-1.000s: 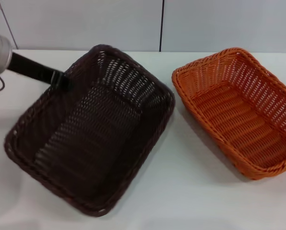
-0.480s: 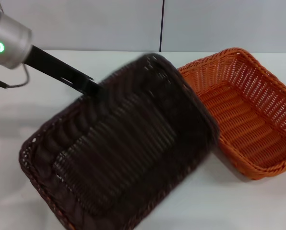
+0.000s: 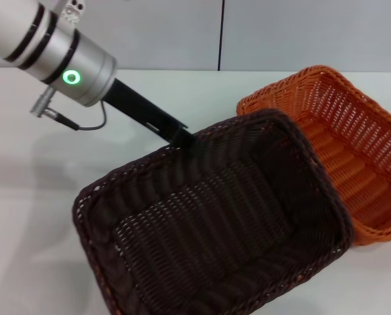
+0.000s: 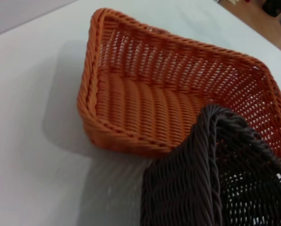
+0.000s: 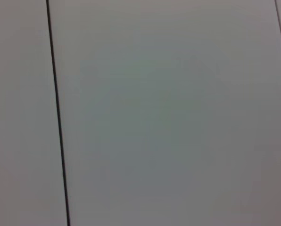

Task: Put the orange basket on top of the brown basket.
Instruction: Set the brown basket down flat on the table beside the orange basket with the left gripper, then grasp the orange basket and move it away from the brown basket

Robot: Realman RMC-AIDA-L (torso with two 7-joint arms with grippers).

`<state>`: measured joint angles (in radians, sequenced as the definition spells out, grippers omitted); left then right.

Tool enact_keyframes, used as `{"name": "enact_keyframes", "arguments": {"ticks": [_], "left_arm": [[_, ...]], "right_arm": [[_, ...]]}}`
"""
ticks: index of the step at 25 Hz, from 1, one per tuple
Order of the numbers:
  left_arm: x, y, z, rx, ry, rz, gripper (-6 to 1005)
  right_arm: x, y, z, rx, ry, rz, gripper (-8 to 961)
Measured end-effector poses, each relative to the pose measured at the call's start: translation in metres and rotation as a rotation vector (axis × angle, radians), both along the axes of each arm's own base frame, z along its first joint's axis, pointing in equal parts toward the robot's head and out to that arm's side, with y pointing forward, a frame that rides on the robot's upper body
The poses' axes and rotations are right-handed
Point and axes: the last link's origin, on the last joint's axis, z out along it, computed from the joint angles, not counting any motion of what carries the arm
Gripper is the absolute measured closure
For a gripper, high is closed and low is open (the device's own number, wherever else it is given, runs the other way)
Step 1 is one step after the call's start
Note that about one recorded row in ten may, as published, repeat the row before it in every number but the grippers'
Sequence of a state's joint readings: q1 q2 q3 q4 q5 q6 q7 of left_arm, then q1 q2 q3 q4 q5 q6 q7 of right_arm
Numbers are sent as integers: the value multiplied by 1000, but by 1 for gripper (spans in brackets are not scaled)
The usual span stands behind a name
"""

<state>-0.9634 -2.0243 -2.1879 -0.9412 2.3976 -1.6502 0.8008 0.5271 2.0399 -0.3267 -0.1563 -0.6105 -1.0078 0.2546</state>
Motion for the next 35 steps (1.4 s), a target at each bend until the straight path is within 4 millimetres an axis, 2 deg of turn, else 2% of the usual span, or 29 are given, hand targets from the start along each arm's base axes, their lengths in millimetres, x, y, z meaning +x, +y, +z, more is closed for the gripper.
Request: {"name": "enact_keyframes", "arguments": {"ticks": [7,8,10,11,14,15,25,29,35], "left_arm": [[3,1,-4,3,-6,-4,776],[12,5,-24,-2,-27,-2,775],[12,5,-24,-2,-27,-2,774],[13,5,-33,-24,-23,-7,773],[13,5,-33,-24,-23,-7,771],[18,6,-40,-38,-35,-23,770],[19,7,-31,7,-101,-23,763],[17,9,-24,41,-118,-28,568],[15,13,-16,95,-142,-40,421]], "right_arm": [[5,-5,0,-3,2,-16,113],[5,-5,-1,-3,2,-17,113],[5,-5,-1,-4,3,-18,113],[5,-5,-1,-5,3,-18,113],[5,-5,-2,-8,2,-16,114],[5,-5,-2,-10,1,-15,114],[7,-5,-3,-14,7,-26,115],[7,-6,-2,-13,8,-28,115],[8,-5,2,-2,41,-20,116]]}}
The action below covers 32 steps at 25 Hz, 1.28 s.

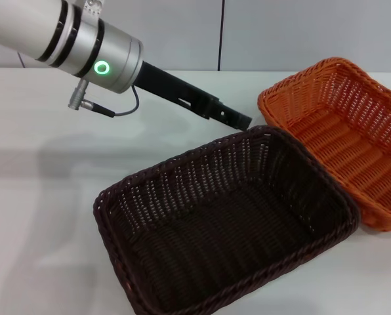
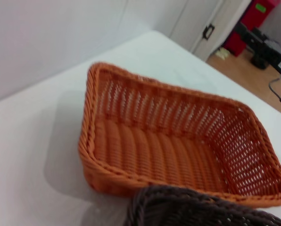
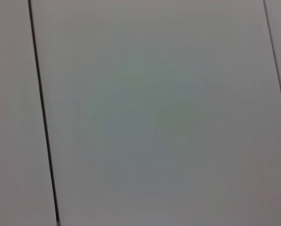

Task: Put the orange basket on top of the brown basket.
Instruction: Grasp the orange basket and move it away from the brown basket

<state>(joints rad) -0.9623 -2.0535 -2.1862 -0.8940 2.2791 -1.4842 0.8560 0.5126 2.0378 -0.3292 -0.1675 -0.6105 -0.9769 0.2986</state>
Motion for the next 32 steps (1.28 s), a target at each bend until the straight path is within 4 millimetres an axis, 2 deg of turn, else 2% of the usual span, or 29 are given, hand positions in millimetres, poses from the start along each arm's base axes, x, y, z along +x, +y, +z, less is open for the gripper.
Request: {"name": "enact_keyframes", "arguments": {"ticks": [5,6,10,15,20,22,25,32], "left_arm": [[-1,1,3,25,-24,-17,299],[-4,3,7,68,-75,-27,275],[-8,4,13,111,-130,-37,204],[-16,6,23,161,-192,-40,186],[-18,7,25,182,-192,-61,186],[-17,8,26,187,-190,-69,186],[-16,10,26,199,-186,-84,186],[-15,13,27,225,-179,-104,186]], "right_arm": [[-4,0,11,-6,61,89,117],[-6,0,14,-17,81,121,117],[-20,-7,32,-149,216,308,117],[-41,-29,80,-370,413,448,118],[-57,-53,130,-586,557,502,119],[-61,-56,143,-714,625,454,119],[-64,-52,150,-909,672,282,119],[-72,-36,139,-1174,612,-40,120]]}}
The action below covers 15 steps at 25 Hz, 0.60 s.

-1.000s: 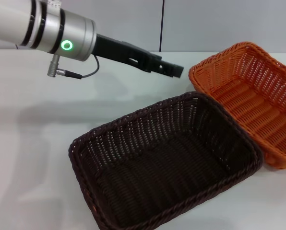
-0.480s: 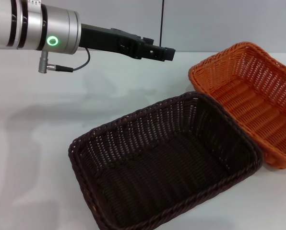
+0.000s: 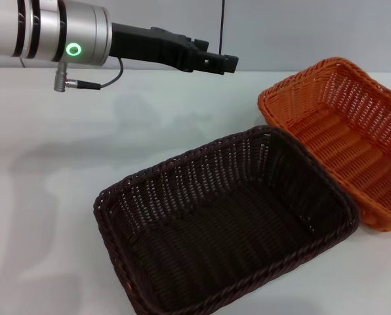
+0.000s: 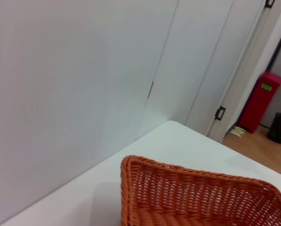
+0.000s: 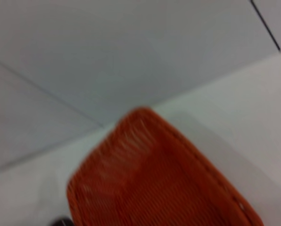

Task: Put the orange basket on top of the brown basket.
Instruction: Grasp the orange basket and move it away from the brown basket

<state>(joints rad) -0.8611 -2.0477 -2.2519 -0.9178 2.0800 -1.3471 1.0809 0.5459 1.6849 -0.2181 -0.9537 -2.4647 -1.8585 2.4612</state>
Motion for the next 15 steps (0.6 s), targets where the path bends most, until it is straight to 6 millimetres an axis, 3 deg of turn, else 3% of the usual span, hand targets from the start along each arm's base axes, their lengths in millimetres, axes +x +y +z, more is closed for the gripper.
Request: {"name": "enact_keyframes", "arguments": {"ticks": [6,15], "left_arm": [[-6,6,8,73,-33,6,186],[-17,8,14,181,-136,-6,186]], "right_arm": [[-4,9,-16,-104,-33,-66,121],[5,11,-41,-133,-10,-114,122]]}}
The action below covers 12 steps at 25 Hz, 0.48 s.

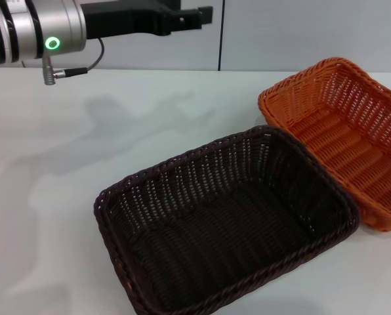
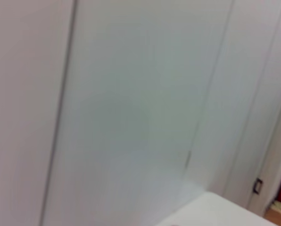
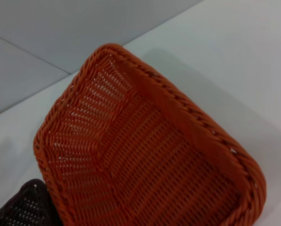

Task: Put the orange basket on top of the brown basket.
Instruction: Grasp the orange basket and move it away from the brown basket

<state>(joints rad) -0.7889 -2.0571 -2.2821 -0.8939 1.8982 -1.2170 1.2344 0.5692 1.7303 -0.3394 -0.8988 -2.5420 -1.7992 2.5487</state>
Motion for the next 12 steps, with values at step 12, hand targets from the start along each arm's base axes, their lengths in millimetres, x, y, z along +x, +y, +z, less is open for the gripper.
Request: {"name": "enact_keyframes", "arguments": {"ticks": [12], "left_arm": [[-11,3,0,50,-52,26,186]], "right_arm": [[11,6,-24,5,17,-29,123]]}}
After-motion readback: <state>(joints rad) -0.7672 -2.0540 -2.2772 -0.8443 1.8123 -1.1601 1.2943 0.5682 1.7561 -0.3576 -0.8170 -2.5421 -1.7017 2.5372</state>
